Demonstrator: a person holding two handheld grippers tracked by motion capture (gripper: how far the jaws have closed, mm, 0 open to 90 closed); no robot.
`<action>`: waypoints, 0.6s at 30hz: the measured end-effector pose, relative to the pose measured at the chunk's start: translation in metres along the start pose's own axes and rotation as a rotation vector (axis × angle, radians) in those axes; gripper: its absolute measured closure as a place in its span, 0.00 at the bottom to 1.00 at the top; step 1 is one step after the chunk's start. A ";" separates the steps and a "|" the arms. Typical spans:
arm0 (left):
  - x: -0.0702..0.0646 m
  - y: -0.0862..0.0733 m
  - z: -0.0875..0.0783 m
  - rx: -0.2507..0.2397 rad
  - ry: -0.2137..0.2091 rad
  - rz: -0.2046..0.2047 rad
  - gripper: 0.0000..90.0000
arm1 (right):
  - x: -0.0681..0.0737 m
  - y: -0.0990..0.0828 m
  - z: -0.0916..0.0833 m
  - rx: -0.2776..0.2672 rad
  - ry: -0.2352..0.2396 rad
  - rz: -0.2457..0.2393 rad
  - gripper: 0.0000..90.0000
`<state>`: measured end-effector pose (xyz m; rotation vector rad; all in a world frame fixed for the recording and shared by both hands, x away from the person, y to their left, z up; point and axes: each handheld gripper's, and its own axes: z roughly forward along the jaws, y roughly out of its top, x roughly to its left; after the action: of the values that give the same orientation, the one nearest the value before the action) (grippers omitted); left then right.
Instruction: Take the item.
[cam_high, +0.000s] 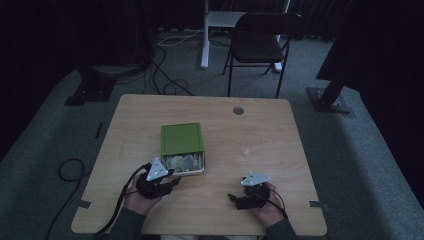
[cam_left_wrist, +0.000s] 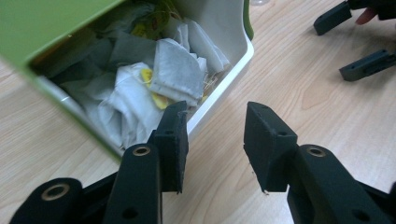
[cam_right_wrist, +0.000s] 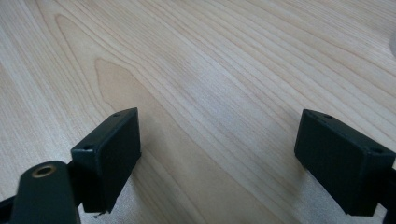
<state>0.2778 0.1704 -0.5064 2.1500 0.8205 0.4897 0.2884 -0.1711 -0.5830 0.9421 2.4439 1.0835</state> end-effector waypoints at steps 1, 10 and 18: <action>0.000 0.001 0.001 -0.001 0.003 0.003 0.66 | 0.000 0.000 0.000 0.000 0.000 0.000 0.16; -0.005 0.013 0.016 -0.010 -0.009 0.017 0.62 | 0.000 0.000 0.000 -0.001 -0.002 0.002 0.16; -0.009 0.022 0.032 0.005 -0.021 0.022 0.62 | 0.000 0.001 0.001 -0.001 -0.004 0.006 0.16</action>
<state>0.2980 0.1365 -0.5106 2.1668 0.7880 0.4754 0.2892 -0.1707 -0.5830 0.9505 2.4388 1.0843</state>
